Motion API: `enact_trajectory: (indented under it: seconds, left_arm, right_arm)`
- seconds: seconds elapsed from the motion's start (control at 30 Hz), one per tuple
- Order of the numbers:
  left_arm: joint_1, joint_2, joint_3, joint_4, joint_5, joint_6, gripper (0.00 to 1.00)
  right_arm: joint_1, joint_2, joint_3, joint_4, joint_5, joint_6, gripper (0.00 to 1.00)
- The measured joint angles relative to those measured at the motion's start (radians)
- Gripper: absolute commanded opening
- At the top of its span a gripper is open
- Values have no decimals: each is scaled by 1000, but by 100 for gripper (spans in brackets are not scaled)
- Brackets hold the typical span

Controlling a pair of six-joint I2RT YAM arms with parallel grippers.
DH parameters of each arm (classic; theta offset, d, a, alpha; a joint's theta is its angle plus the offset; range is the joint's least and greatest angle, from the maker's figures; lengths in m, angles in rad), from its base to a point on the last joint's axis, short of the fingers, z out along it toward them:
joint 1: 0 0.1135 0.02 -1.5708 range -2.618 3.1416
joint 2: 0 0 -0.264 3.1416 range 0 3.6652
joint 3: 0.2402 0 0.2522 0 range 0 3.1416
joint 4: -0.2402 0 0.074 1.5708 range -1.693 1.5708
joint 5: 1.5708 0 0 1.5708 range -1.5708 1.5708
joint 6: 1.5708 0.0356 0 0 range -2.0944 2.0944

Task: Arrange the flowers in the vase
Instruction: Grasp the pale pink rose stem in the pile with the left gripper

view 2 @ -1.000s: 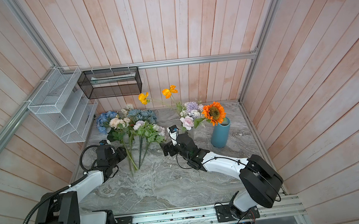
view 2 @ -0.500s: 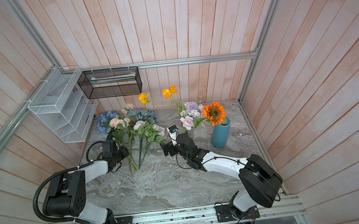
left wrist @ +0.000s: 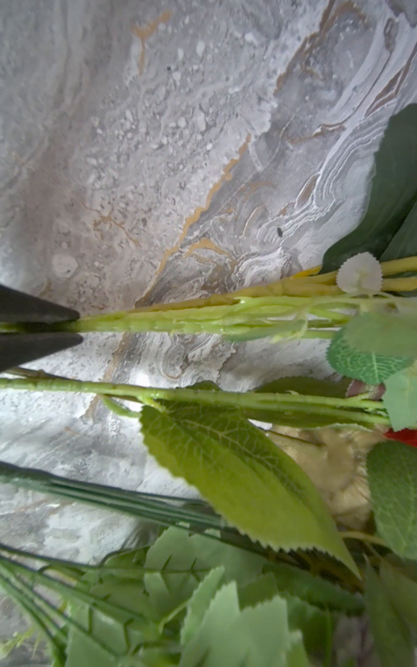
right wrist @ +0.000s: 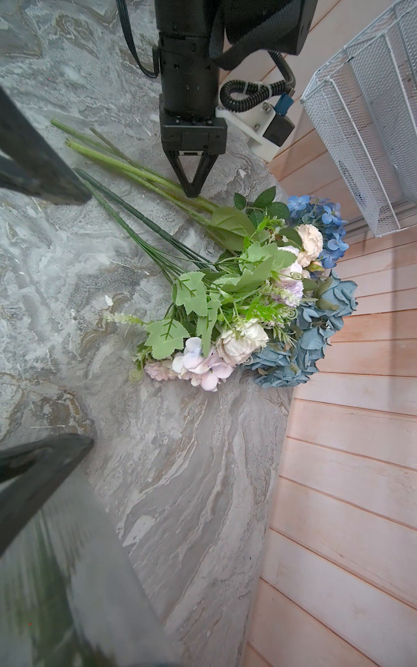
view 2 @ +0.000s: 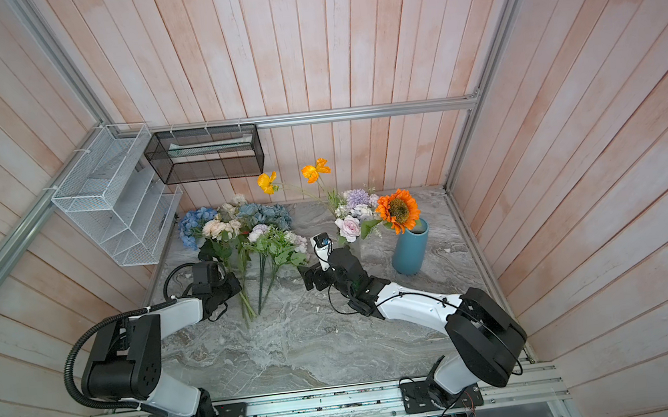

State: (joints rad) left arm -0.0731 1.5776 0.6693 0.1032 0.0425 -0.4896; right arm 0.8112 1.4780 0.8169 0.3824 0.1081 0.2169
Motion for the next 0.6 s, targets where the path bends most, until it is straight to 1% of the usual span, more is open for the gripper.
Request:
enact_trajectory:
  seconds: [0.1, 0.17, 0.37, 0.5, 0.6]
  left_arm:
    - [-11, -37, 0, -22, -14, 5, 4]
    - [-22, -65, 0, -37, -23, 9, 0]
    - [-52, -142, -6, -67, -24, 16, 0]
    - [-64, -182, -35, -72, -4, 19, 0]
    - [-97, -195, -65, -85, 10, 27, 0]
  right_arm:
    - [0, 0, 0, 6, 0, 0, 98]
    - [0, 0, 0, 8, 0, 0, 98]
    - [0, 0, 0, 10, -1, 0, 98]
    - [0, 0, 0, 11, -1, 0, 98]
    - [0, 0, 0, 11, -1, 0, 98]
